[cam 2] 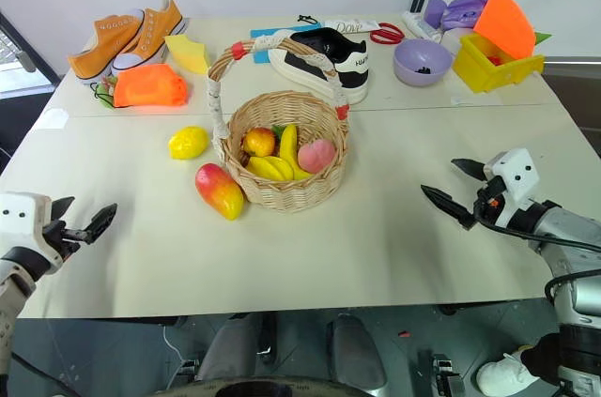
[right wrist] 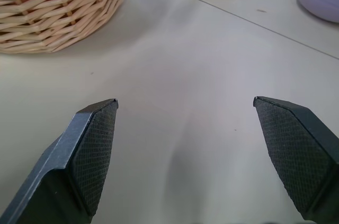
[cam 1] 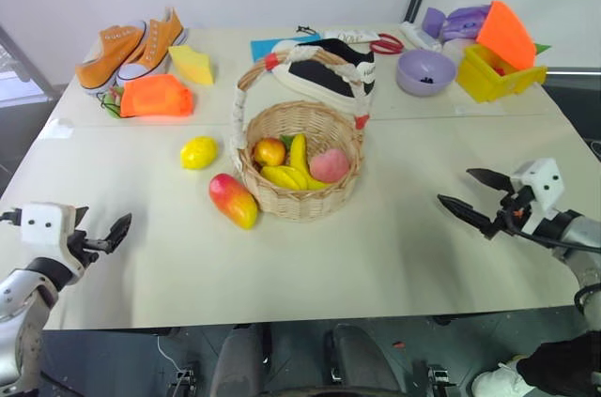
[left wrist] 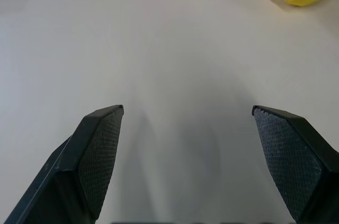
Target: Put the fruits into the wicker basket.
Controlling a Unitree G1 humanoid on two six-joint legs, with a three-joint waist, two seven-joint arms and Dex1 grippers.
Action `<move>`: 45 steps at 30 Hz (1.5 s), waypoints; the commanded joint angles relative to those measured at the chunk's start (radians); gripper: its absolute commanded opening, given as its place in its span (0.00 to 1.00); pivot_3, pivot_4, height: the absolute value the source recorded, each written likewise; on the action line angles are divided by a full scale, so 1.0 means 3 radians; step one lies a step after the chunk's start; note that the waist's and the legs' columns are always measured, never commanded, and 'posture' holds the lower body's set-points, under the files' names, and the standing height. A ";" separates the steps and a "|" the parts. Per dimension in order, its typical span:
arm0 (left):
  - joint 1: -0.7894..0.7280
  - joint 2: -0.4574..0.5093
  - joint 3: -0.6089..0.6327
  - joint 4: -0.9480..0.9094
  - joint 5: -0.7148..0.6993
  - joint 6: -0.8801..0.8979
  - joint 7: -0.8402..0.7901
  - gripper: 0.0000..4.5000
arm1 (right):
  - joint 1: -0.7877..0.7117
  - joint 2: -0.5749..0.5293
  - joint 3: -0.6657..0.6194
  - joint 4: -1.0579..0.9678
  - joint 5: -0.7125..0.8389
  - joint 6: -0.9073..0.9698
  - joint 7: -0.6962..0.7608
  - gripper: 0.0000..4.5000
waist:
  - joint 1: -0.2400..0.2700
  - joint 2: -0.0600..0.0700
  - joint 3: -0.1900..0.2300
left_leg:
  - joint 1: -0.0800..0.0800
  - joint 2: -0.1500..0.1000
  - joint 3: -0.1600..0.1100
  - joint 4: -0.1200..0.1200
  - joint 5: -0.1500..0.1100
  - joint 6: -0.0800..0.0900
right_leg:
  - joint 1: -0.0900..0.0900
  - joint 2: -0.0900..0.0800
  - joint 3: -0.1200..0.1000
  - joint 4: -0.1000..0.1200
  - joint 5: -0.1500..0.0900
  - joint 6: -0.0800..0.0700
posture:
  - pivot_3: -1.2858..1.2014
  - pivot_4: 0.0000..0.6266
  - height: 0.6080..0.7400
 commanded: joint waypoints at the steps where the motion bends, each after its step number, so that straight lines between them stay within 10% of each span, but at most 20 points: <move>1: -0.0003 0.0025 0.0109 -0.0107 -0.0038 -0.0028 0.0014 0.93 | -0.0057 -0.0065 -0.0031 0.0010 -0.0001 -0.0099 0.0037 0.96 | 0.0000 0.0000 0.0000 | 0.0000 0.0000 0.0000 0.0000 0.0000 0.0000 | 0.0000 0.0000 0.0000 0.0000 0.0000 0.0000 | 0.52 0.24 0.95; 18: -0.0694 0.0235 -0.0572 -0.0392 -0.0052 0.0372 -0.0102 0.96 | -0.0112 -0.0133 0.0135 -0.0900 0.0393 0.0367 0.0156 0.98 | 0.0017 0.0000 0.0000 | 0.0000 0.0000 0.0000 0.0001 0.0000 0.0000 | 0.0002 0.0000 -0.0001 0.0001 0.0001 0.0001 | 0.52 0.24 0.95; 28: -0.2188 0.0297 -0.1511 0.0777 0.0503 0.0428 -0.0123 0.96 | 0.0003 -0.0373 0.0313 -0.1970 0.0924 0.0944 0.0209 0.98 | 0.0009 -0.0003 -0.0001 | 0.0000 0.0001 0.0002 0.0005 0.0001 0.0001 | 0.0004 0.0005 -0.0005 0.0002 0.0002 0.0004 | 0.52 0.24 0.95; 45: -0.2960 0.0070 -0.1845 0.1970 0.0779 0.0441 -0.0376 0.91 | -0.0071 -0.0247 0.0554 -0.2371 0.1144 0.1122 -0.0221 1.00 | 0.0012 -0.0009 0.0001 | -0.0002 0.0002 0.0002 0.0011 0.0002 0.0001 | 0.0002 0.0010 -0.0005 0.0006 0.0004 0.0010 | 0.52 0.24 0.95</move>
